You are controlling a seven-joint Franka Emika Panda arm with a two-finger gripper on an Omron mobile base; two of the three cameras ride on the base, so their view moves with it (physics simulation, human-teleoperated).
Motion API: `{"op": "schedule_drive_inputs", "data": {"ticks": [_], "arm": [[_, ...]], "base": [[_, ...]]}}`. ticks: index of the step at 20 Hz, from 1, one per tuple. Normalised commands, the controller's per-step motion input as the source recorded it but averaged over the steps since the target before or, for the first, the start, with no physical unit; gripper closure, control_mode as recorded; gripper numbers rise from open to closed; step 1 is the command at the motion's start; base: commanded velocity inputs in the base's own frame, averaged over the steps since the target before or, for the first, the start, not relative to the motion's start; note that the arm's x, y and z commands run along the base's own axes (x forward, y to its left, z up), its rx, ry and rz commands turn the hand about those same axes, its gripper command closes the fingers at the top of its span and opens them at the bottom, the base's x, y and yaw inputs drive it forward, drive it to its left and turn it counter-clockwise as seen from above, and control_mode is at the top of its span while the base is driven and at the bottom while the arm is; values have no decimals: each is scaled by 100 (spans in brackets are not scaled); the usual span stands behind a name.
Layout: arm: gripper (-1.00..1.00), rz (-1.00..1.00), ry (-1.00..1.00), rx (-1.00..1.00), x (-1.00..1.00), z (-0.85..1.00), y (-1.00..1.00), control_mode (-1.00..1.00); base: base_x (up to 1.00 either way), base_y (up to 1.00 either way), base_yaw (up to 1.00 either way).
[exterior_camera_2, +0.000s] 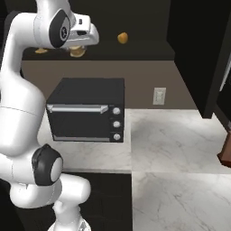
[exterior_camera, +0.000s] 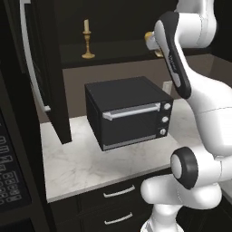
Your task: Pick the candle and candle from the dining table and place them in the open cabinet. Close the cabinet after placing the objects.
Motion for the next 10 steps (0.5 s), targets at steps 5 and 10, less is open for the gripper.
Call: {"op": "schedule_drive_inputs", "data": {"ticks": [5,10], "arm": [[100,0,-3,0,29,0,1,-100],[100,1,0,0,30,-4,0,-100]], "base": [[0,0,0],[0,0,0]]}}
